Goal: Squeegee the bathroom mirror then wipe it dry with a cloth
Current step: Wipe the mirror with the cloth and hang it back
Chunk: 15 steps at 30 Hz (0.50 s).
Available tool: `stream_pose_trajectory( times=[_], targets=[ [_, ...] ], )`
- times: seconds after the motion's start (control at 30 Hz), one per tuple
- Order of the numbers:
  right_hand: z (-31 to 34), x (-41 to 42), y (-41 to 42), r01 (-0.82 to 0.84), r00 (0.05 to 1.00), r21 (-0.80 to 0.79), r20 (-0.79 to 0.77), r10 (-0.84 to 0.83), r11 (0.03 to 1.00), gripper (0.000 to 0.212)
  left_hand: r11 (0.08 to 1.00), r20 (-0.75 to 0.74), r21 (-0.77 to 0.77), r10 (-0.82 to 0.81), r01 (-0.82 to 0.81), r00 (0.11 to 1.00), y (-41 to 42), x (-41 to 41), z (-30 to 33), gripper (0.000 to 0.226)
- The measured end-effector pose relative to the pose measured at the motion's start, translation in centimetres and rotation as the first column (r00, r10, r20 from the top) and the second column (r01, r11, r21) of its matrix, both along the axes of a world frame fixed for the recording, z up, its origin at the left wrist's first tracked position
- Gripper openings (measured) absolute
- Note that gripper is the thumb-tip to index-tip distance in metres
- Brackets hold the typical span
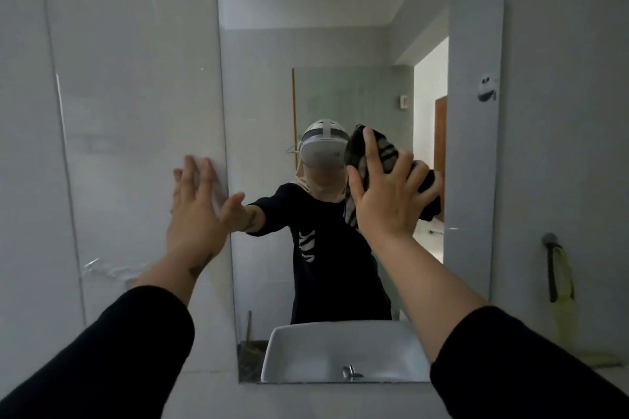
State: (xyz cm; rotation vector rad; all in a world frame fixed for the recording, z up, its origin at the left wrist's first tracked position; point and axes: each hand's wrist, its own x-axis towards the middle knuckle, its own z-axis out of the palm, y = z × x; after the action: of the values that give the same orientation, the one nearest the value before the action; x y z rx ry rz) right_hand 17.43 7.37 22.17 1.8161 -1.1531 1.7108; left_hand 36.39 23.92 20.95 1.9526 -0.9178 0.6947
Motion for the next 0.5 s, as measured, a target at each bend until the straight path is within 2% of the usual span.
stream_pose_trajectory(
  times=[0.13, 0.27, 0.5],
  targets=[
    [0.5, 3.6, 2.5, -0.051, 0.993, -0.088, -0.108, 0.041, 0.995, 0.061, 0.998, 0.040, -0.008, -0.064, 0.064, 0.997, 0.7, 0.4, -0.4, 0.065],
    [0.1, 6.6, 5.0, -0.099, 0.969, -0.157, -0.238, 0.060, 0.983, 0.061, 0.995, 0.106, 0.089, -0.048, 0.039, 0.993, 1.8, 0.6, -3.4, 0.060],
    [-3.4, 10.0, 7.9, -0.202, 0.879, -0.214, -0.469, 0.081, 0.956, 0.062, 0.993, -0.001, 0.118, -0.030, 0.030, 1.000, 1.3, -0.3, -8.7, 0.067]
  ],
)
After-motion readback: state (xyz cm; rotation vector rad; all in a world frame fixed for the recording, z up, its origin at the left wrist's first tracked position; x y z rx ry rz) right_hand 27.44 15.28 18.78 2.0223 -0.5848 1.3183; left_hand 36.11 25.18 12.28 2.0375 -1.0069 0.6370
